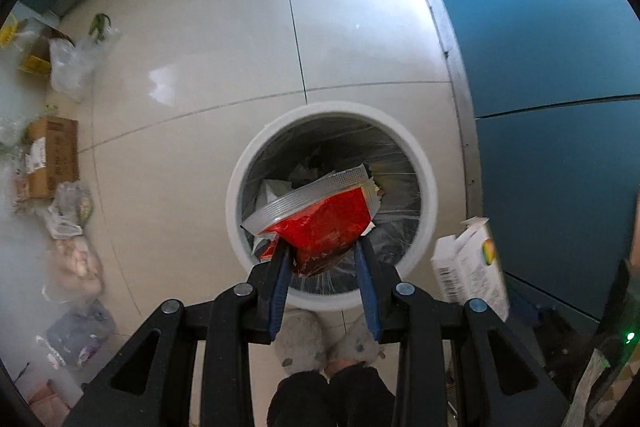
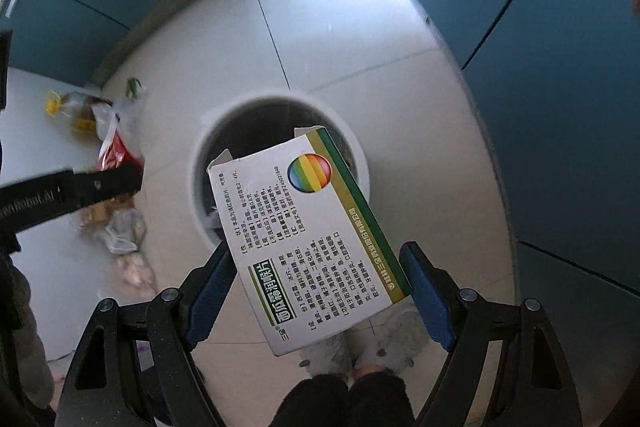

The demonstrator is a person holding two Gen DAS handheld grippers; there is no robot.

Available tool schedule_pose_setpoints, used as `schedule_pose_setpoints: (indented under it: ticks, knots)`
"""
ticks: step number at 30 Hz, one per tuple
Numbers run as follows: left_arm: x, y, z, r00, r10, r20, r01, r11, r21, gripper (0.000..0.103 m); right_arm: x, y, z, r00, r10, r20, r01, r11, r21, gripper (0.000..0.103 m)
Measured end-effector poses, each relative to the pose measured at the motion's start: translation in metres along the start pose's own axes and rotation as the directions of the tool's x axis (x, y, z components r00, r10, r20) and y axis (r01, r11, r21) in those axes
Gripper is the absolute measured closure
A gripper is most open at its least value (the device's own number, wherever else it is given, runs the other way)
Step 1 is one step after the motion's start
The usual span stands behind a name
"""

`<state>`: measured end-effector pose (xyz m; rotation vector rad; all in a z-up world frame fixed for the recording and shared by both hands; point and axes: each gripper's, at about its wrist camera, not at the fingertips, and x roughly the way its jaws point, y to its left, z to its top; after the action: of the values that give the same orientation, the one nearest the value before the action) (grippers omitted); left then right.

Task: Collect trash
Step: 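Open both tools over the bin to drop the sachet and box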

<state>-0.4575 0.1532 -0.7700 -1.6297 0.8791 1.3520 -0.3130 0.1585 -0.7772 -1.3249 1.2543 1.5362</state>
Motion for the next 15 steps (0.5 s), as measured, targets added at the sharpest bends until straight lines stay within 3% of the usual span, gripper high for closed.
schedule_pose_setpoints:
  ticks: [7,15]
  knots:
    - [0.036,0.014,0.000,0.999,0.011,-0.053,-0.011,1.000,-0.011,0.075,0.079,-0.003,-0.001,0.997,0.011,-0.073,-0.012,1.000,-0.014,0.019]
    - [0.036,0.023,-0.003,0.997,0.009,-0.074,-0.010,1.000,-0.023,0.069,0.108,-0.008,-0.001,0.993,0.038,-0.114,-0.042,0.999,-0.026,0.019]
